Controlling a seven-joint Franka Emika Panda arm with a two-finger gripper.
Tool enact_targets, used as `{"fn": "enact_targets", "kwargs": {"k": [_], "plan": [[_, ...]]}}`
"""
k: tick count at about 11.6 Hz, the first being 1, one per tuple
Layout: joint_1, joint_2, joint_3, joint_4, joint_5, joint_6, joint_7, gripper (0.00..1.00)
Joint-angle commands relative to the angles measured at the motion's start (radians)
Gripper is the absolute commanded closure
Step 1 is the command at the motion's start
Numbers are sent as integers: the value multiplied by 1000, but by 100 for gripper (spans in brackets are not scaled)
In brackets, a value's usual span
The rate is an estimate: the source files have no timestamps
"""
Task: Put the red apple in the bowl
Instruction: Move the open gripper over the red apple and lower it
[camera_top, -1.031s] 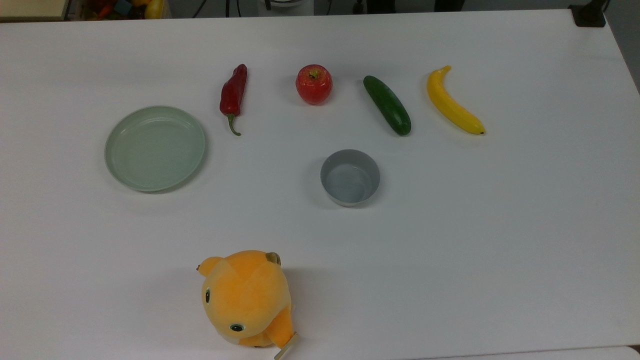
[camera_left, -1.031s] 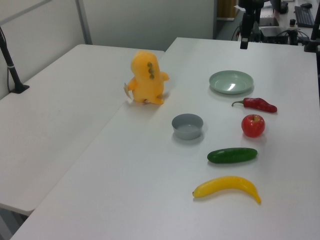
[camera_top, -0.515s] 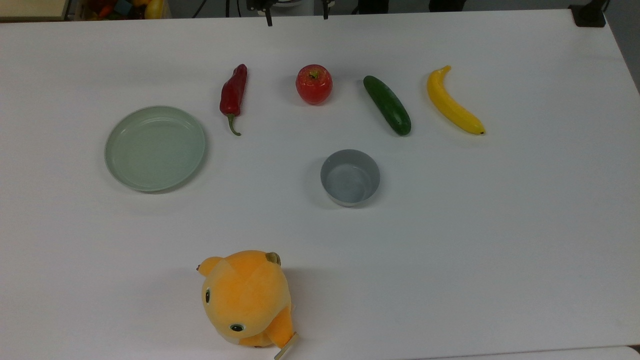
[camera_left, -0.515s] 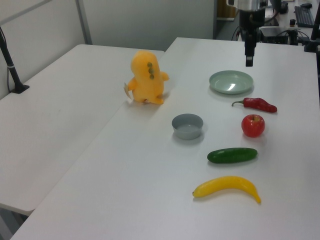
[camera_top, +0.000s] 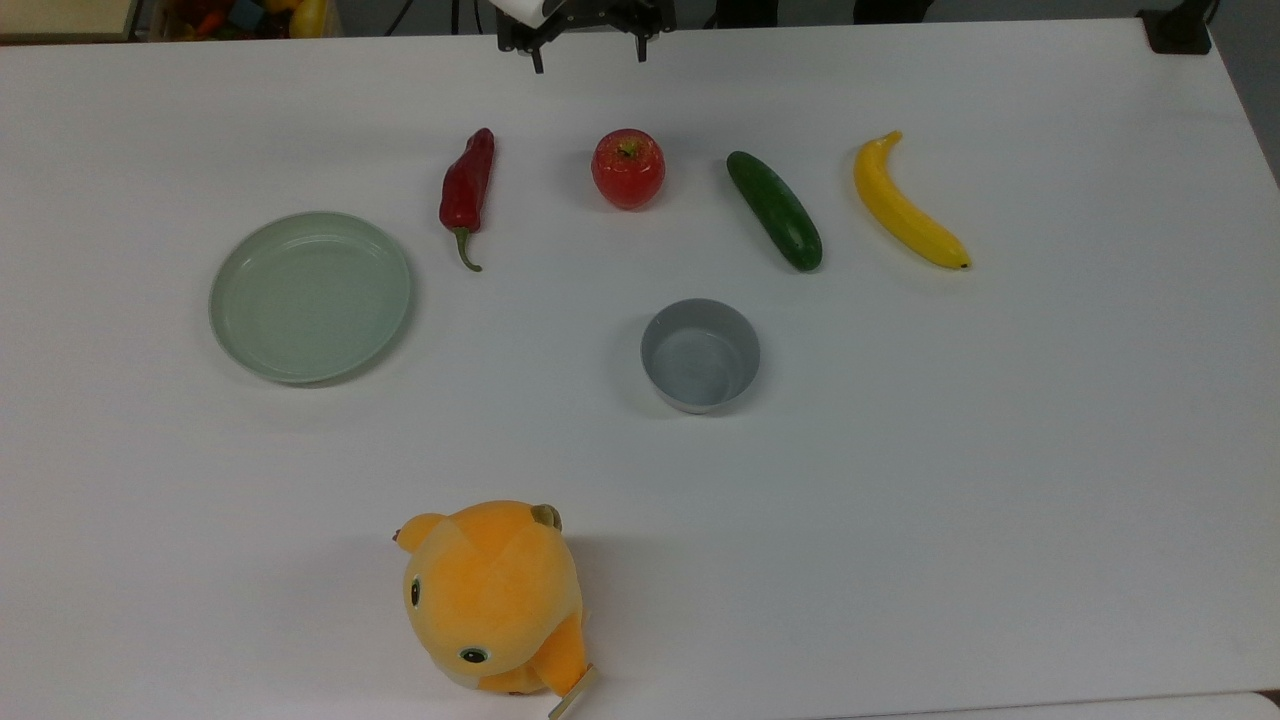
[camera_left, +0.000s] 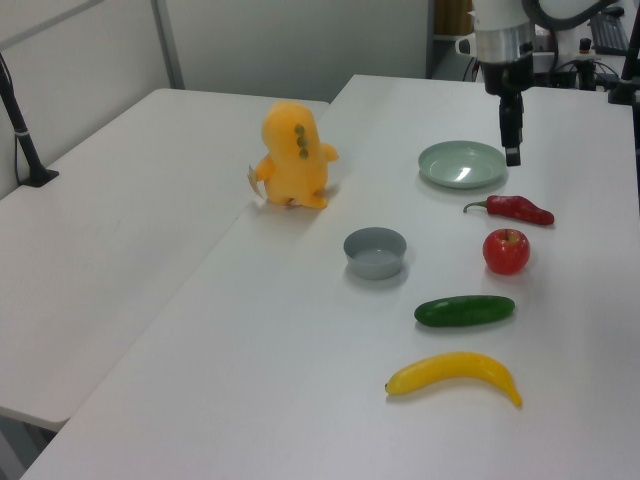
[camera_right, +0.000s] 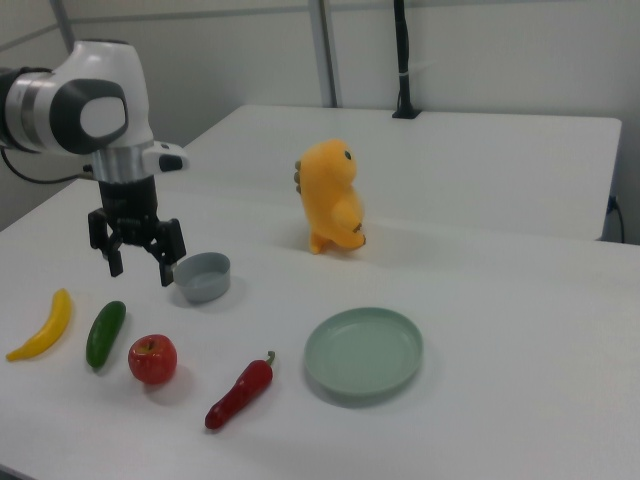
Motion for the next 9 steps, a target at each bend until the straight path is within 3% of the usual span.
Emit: {"fn": "enact_targets", "kwargs": {"k": [1,9], "plan": [[9,-16,18,-97,-16,27,-12,0],[9,-3,38,-288,-11,329,-4,0]]}}
